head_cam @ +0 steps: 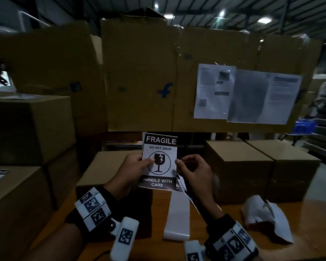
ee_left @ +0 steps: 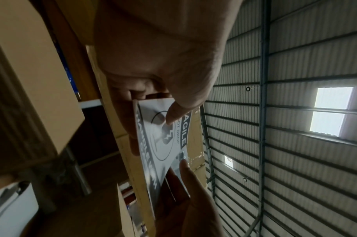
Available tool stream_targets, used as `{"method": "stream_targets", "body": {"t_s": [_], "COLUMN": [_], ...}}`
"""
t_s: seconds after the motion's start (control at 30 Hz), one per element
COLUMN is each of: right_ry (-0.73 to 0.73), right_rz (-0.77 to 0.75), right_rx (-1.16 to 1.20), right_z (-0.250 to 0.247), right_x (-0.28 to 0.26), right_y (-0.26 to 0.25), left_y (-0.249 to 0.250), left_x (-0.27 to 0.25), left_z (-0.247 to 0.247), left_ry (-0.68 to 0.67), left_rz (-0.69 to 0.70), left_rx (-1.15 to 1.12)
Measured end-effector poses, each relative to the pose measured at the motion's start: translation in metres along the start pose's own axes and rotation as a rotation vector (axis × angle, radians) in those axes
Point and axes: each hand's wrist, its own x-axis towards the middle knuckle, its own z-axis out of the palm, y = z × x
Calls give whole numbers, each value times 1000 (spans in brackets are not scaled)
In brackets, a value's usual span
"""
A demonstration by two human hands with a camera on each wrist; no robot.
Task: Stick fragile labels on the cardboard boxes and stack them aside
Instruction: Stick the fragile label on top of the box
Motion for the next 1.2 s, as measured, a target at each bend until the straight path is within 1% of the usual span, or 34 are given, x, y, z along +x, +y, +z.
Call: {"method": "stream_targets", "body": {"t_s": [0.1, 0.17, 0.3, 0.4, 0.5, 0.57, 0.73, 0.93, 1.1, 1.2], "right_ry": [-60, -103, -142, -178, -151, -131, -183, -259, -347, -383], "right_rz": [7, 38, 57, 51, 32, 59, 232, 359, 409, 407], "right_rx": [15, 18, 16, -26, -54, -24, 135, 167, 68, -47], "right_z": [43, 73, 127, 158, 179, 186, 194, 191, 196, 204], "right_x": [11, 19, 37, 50, 65, 76, 98, 105, 108, 110], "right_y": [-7, -11, -12, -12, -9, -6, 12, 29, 46, 55], "left_y": [-1, -2, -7, -10, -13, -13, -19, -41, -60, -67], "left_x": [9, 21, 49, 69, 91, 103, 135, 162, 177, 180], "left_z": [-40, -69, -122, -149, -165, -174, -187, -181, -175, -176], "left_ry": [38, 51, 39, 27, 57, 40, 31, -43, -52, -61], "left_rz": [6, -15, -57, -61, -62, -77, -71, -145, -130, -126], "left_rx": [37, 63, 99, 108, 123, 154, 216, 215, 254, 315]}}
